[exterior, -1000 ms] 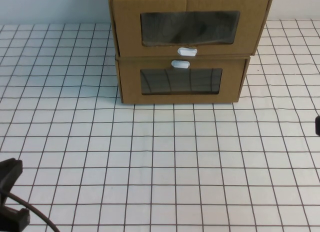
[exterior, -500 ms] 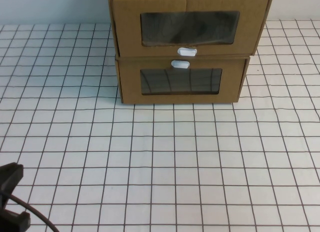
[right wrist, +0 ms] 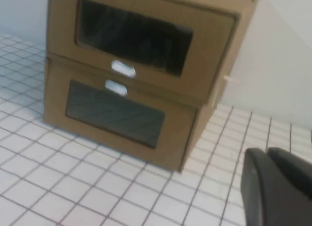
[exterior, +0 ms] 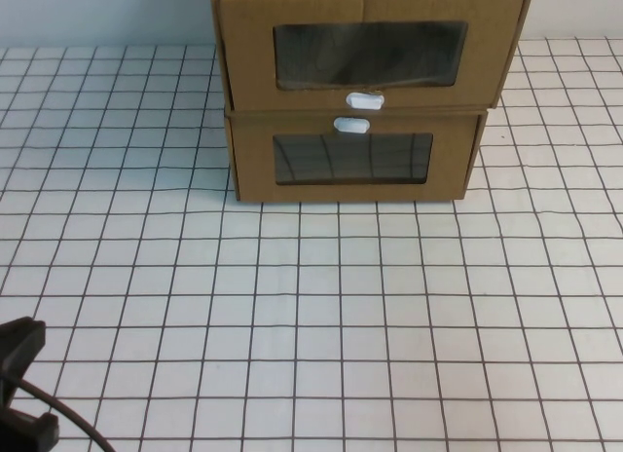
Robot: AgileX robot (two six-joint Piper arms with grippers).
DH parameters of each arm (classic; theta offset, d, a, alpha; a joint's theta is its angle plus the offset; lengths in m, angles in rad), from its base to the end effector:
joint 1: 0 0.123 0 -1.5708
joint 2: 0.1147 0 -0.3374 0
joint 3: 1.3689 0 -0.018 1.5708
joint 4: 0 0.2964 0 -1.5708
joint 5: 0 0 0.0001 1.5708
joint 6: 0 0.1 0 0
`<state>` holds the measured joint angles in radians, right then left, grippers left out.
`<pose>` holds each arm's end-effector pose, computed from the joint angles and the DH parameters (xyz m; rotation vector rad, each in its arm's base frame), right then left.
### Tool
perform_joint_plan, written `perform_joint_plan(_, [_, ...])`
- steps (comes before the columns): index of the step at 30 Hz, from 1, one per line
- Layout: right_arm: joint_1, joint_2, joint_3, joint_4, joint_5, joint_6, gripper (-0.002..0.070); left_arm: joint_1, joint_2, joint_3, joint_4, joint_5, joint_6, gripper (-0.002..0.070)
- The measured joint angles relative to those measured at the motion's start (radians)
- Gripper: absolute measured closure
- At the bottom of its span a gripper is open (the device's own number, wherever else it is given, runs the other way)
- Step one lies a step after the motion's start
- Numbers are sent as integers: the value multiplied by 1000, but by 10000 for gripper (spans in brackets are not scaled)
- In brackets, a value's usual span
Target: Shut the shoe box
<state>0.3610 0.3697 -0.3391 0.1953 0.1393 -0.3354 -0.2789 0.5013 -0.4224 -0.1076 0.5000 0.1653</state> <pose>0.0888 0.0364 0.3068 -0.4315 1.5970 0.1890 0.1033 -0.0350 0.2914 0.3905 2.0270 -0.1816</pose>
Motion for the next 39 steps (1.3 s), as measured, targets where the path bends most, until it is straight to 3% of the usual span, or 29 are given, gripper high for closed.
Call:
perform_joint_plan(8, [-237,-258,275,42,-22,13,689,0,0,0,0,0,0,677])
perform_joint_plan(15, [-433,-376,363,-65,77,166,689,0,0,0,0,0,0,677])
perform_joint_plan(21, [-451,-377,363,-71,208,194,689,0,0,0,0,0,0,677])
perform_joint_plan(39, [-451,-377,363,-71,218,209,689,0,0,0,0,0,-1,677])
